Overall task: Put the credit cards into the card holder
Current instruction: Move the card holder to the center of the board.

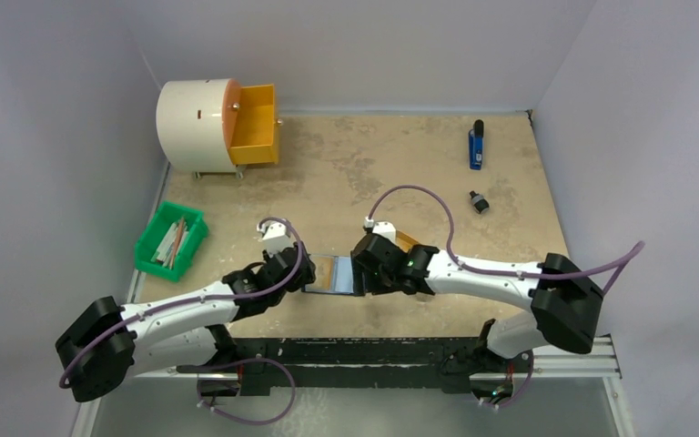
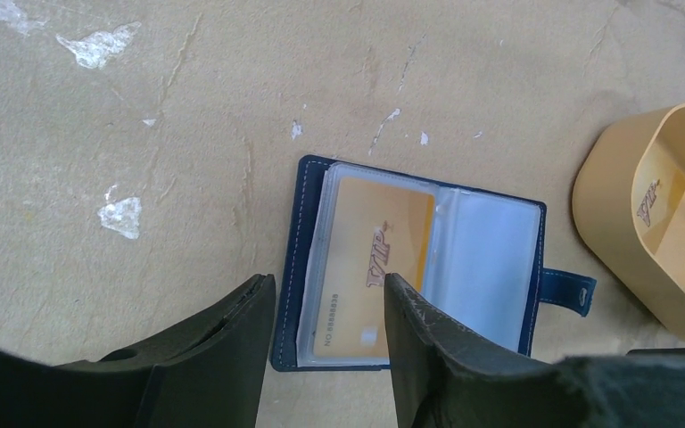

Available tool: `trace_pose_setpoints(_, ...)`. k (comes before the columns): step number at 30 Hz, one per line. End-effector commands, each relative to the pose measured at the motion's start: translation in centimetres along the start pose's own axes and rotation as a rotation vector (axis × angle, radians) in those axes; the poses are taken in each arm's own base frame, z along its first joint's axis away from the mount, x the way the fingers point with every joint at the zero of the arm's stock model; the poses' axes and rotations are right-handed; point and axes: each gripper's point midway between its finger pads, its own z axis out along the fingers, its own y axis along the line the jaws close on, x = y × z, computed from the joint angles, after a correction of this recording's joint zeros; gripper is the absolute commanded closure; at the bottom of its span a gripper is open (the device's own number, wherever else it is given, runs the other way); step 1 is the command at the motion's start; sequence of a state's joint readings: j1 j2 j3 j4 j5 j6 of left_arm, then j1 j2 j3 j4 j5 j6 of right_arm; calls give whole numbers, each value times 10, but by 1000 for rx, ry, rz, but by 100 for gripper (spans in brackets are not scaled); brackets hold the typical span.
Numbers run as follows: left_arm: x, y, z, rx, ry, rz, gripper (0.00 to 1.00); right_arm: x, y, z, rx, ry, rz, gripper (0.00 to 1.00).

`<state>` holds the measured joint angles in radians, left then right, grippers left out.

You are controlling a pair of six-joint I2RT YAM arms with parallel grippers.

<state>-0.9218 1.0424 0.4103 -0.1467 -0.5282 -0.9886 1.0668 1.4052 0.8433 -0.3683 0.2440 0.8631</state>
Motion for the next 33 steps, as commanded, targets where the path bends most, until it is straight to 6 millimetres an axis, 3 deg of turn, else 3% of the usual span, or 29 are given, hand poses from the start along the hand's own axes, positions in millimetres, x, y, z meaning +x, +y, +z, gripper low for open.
trace_pose_setpoints(1, -3, 10, -3, -25, -25, -32, 53, 2, 21, 3, -45, 40, 67, 28)
trace_pose_setpoints(9, 0, 16, -9, -10, -27, -67, 53, -16, 39, 20, -120, 62, 142, 23)
trace_pose_setpoints(20, -4, 26, -15, -30, -47, -87, 54, -19, 47, 46, -144, 121, 201, 23)
trace_pose_setpoints(26, -8, 33, -19, -55, -67, -110, 54, -28, 55, 59, -134, 117, 144, 24)
trace_pose_setpoints(33, -17, 42, -24, -92, -106, -135, 54, -54, 64, 68, -119, 83, 38, 25)
